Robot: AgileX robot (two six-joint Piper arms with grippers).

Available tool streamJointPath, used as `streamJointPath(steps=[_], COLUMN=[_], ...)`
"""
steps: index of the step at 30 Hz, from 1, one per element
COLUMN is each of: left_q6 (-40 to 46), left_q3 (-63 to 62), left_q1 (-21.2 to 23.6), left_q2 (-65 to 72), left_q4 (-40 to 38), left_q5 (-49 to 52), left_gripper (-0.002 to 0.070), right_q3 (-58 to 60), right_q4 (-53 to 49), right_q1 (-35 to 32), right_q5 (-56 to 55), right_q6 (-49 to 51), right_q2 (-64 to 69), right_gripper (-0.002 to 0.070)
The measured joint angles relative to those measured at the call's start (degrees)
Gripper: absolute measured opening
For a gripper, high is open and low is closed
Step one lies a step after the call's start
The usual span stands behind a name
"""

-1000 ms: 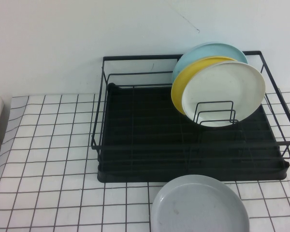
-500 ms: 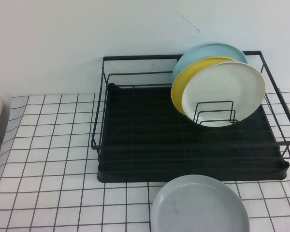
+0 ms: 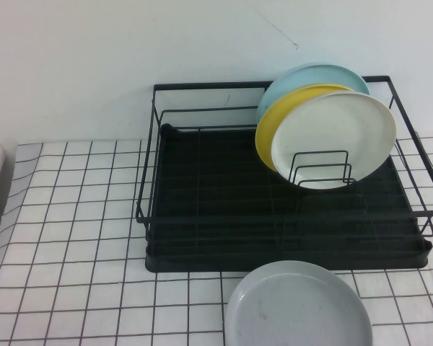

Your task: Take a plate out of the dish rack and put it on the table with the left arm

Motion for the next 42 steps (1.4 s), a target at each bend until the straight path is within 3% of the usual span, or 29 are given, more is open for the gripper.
streamJointPath(steps=[10,16,19,23,31,36,42], left_q6=[0.4,1.4,-0.1,-4.4,-5.4,8.3,28.8], left_q3=[0.0,0.0,0.0,-3.9,-28.6,-41.0,-50.8], left_q1=[0.0,0.0,0.0,0.0,0.0,0.0,0.0], left_q2=[0.0,0.0,0.0,0.0,11.6,26.1,42.3], left_q4=[6.9,6.9,1.8,-3.0,-6.6,-16.5,-30.7], left_q5=[-26.7,-32.1,-31.5,-18.0,17.6,29.1,31.9], left_gripper=[-0.0003,-0.0004,-0.0004,-0.0004,-0.0004,-0.0004,-0.0004], right_q3=[0.0,0.0,0.0,0.0,0.0,0.0,0.0], right_q4=[0.0,0.0,0.0,0.0,0.0,0.0,0.0], right_q1=[0.0,0.0,0.0,0.0,0.0,0.0,0.0], right_q5=[0.0,0.0,0.0,0.0,0.0,0.0,0.0], right_q6=[0.0,0.0,0.0,0.0,0.0,0.0,0.0], right_q2=[0.0,0.0,0.0,0.0,0.0,0.0,0.0], right_gripper=[-0.0003,-0.0003,-0.0003,-0.0003,-0.0003,-0.0003,-0.0003])
